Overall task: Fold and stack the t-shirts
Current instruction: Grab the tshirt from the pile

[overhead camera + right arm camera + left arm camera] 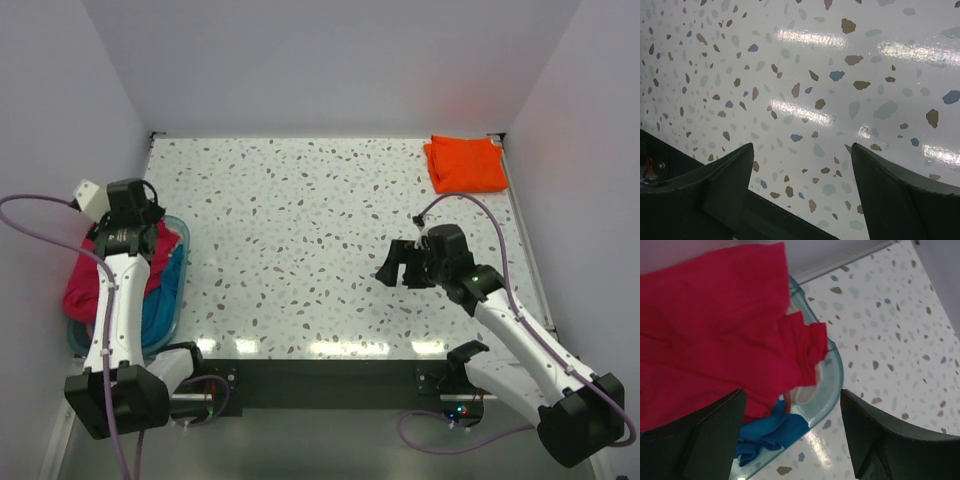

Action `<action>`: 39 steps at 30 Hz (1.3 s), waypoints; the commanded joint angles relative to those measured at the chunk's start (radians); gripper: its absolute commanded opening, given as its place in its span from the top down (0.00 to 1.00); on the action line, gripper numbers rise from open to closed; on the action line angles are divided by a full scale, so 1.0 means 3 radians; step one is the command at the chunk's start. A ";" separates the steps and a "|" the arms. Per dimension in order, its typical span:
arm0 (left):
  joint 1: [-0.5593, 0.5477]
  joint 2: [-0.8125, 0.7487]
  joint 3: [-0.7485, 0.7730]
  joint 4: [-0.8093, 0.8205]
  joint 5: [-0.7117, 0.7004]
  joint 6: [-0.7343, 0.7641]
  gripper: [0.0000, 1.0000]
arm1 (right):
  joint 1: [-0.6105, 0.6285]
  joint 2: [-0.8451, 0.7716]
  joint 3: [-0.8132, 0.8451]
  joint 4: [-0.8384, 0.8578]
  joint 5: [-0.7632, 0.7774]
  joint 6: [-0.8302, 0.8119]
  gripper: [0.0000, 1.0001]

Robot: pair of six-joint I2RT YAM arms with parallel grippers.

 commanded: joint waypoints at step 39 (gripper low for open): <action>-0.0145 0.0184 0.1870 0.0285 0.1216 0.0526 1.00 | 0.0002 0.0151 0.0619 0.0064 -0.0104 -0.0023 0.18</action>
